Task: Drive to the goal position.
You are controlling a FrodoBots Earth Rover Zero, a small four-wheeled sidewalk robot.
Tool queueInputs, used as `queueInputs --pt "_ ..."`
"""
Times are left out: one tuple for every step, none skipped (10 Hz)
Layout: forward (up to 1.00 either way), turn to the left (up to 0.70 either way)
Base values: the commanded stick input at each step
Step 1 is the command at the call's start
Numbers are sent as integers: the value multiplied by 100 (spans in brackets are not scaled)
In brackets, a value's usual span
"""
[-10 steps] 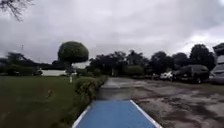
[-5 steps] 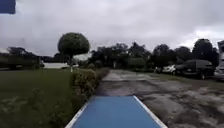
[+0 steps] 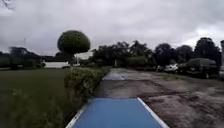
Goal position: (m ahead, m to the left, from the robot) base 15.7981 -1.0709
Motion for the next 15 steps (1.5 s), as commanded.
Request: queueInputs --pt "50 0" --pt "50 0" --pt "50 0" --pt "50 -9" --pt "50 -33" --pt "50 -48" --pt "50 -10" --pt "50 0" --pt "50 0" --pt "50 0" --pt "50 0" --pt "50 0" --pt "50 0" --pt "50 0" --pt "50 0"
